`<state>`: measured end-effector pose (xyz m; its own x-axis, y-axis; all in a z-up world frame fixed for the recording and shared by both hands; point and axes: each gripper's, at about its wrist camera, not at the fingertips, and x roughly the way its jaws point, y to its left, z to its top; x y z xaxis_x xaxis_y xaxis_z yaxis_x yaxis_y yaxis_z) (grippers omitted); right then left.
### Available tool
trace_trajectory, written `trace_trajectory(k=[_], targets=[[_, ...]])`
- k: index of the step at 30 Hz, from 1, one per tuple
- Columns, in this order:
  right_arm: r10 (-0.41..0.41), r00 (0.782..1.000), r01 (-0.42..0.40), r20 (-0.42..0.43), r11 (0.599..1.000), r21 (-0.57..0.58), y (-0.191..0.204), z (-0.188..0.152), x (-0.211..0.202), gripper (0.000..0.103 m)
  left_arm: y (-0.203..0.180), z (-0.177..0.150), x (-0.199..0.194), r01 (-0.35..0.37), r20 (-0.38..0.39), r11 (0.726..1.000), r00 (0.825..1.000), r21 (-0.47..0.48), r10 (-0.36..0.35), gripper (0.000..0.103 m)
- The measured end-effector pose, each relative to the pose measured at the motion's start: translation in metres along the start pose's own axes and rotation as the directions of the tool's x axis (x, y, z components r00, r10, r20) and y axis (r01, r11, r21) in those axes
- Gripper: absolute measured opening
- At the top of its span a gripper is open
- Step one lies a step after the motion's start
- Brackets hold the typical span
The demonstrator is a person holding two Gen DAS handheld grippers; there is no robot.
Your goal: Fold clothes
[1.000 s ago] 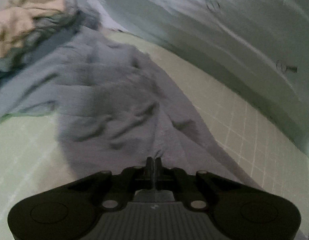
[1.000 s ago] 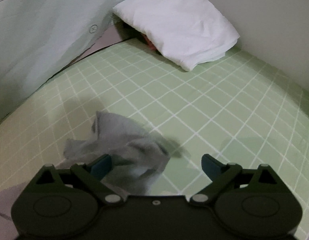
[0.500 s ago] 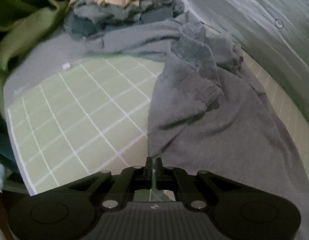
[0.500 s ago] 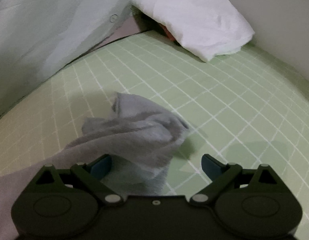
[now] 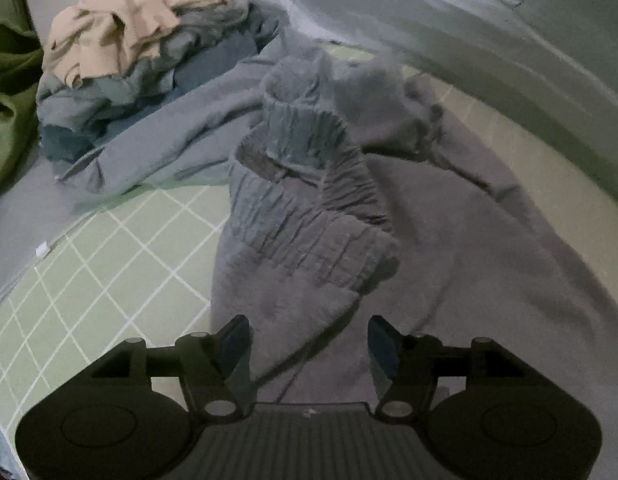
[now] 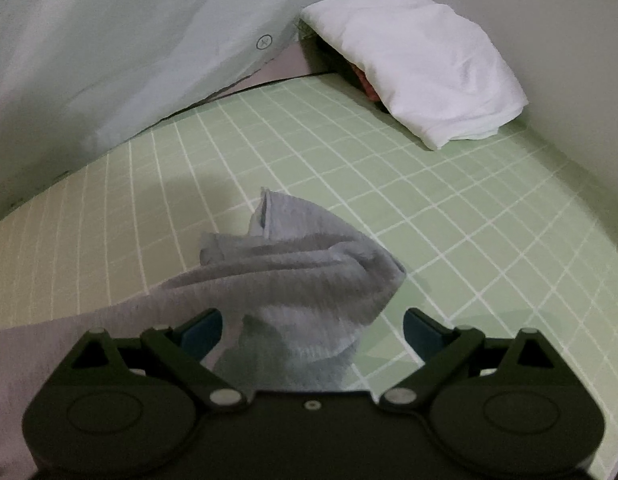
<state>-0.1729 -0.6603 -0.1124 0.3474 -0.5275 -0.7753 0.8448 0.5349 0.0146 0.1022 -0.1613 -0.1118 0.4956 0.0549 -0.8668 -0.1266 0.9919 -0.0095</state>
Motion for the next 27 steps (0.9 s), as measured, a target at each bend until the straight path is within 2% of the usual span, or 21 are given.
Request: trace_trajectory(k=[2,3,5,6,7,9,11,16,19,23,27], targets=[[-0.007,1.0,0.007,-0.002,1.0,-0.002,0.001,-0.002,-0.002,0.098,0.005,0.0,0.006,0.007,-0.005,1.0,1.0,-0.019,-0.007,0.065],[-0.011,1.0,0.011,-0.003,1.0,-0.002,0.001,-0.003,-0.004,0.098,0.009,0.0,0.008,0.012,-0.004,1.0,1.0,-0.029,-0.012,0.058],[-0.016,1.0,0.016,-0.007,1.0,-0.006,0.003,-0.004,-0.005,0.098,0.016,-0.002,0.007,0.007,0.016,0.999,1.0,-0.033,-0.006,0.031],[-0.017,1.0,0.017,-0.008,1.0,-0.009,0.003,-0.005,-0.005,0.098,0.02,-0.003,0.006,0.004,0.026,0.999,1.0,-0.034,-0.003,0.008],[-0.017,1.0,0.017,-0.009,1.0,-0.012,0.004,-0.005,-0.005,0.098,0.026,-0.003,0.004,0.007,0.032,0.999,0.999,-0.044,-0.005,0.003],[-0.012,1.0,0.012,-0.011,1.0,-0.02,0.007,-0.005,-0.006,0.098,0.043,-0.004,-0.001,-0.009,0.053,0.996,0.999,-0.09,0.014,0.002],[-0.007,1.0,0.007,-0.009,0.999,-0.032,0.009,-0.004,-0.007,0.098,0.065,-0.005,-0.01,-0.053,0.077,0.988,0.995,-0.146,0.064,0.002],[0.003,1.0,-0.003,-0.002,0.998,-0.055,0.013,-0.006,-0.009,0.098,0.132,-0.013,-0.027,-0.113,0.079,0.932,0.986,-0.345,0.149,0.003],[0.01,1.0,-0.01,-0.007,0.999,-0.052,0.013,-0.007,-0.009,0.098,0.151,-0.021,-0.032,-0.173,0.061,0.903,0.975,-0.394,0.213,0.003],[0.019,1.0,-0.019,-0.004,0.999,-0.05,0.013,-0.009,-0.01,0.098,0.173,-0.033,-0.04,-0.207,0.038,0.854,0.966,-0.477,0.255,0.003],[0.029,1.0,-0.029,0.001,0.999,-0.019,0.007,-0.01,-0.01,0.098,0.182,-0.043,-0.042,-0.278,0.005,0.828,0.947,-0.488,0.321,0.004]])
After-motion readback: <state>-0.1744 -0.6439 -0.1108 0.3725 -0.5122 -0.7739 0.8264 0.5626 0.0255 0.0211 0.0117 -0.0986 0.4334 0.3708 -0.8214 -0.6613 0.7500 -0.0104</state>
